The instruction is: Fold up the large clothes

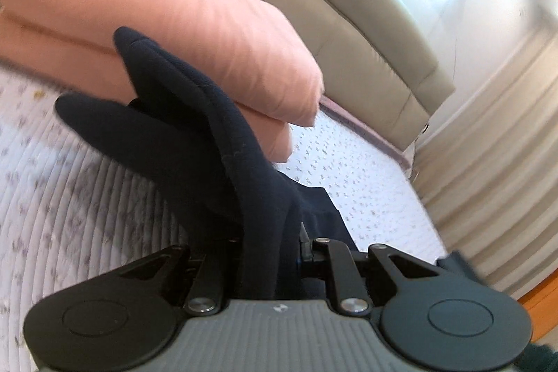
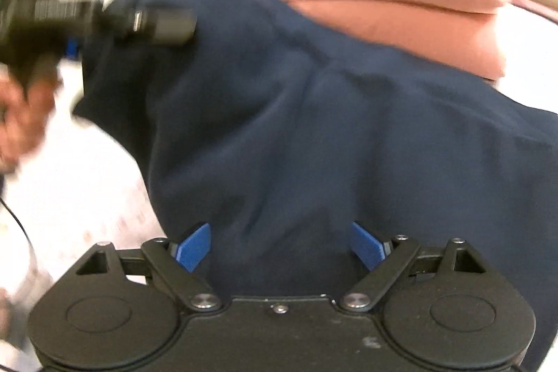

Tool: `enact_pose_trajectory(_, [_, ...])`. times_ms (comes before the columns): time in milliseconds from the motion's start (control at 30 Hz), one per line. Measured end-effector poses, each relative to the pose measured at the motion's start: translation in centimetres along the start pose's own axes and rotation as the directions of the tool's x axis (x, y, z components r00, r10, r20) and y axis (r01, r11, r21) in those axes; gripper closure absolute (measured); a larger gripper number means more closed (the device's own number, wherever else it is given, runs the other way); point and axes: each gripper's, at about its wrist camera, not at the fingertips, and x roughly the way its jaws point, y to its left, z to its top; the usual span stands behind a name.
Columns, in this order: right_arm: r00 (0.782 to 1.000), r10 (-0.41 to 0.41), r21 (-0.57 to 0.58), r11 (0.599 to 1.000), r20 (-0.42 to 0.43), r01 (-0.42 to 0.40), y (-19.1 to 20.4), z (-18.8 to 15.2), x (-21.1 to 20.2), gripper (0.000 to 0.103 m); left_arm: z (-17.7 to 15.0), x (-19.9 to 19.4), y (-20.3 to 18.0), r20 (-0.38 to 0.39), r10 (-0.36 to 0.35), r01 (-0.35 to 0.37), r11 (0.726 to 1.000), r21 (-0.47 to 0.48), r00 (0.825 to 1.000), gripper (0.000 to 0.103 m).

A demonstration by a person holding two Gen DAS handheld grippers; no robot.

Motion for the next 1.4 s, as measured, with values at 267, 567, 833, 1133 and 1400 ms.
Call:
enact_pose_trajectory(267, [0.898,0.235,0.406,0.829,0.372,-0.385,-12.8,1.7,-8.2,0.0,-0.8,6.9,-10.4,-0.035,0.044,-0.032,0.956,0.291,0.998,0.085])
enact_pose_trajectory(567, [0.93,0.24,0.352,0.875,0.278,-0.331,-16.5,1.0,-5.9,0.0,-5.9,15.5,-15.8,-0.206,0.074,0.012,0.922,0.388,0.976,0.084])
enact_pose_trajectory(833, [0.948,0.189,0.532,0.792,0.255,-0.301,-20.2,1.1,-2.8,0.0,-9.6,17.0,-17.5,-0.252,0.138,0.006,0.867,0.499,0.958,0.082])
enact_pose_trajectory(1133, [0.953,0.053,0.61,0.757,0.298,-0.233,-21.9,4.3,-2.3,0.084,-10.9,15.5,-18.0,-0.241,0.139,0.017,0.835,0.55,0.961,0.082])
enact_pose_trajectory(1400, [0.944,0.099,0.73,0.61,0.316,-0.308,-25.9,-0.6,-3.0,0.033,-11.5,13.5,-17.9,-0.348,0.061,0.131,0.856,0.5,0.935,0.07])
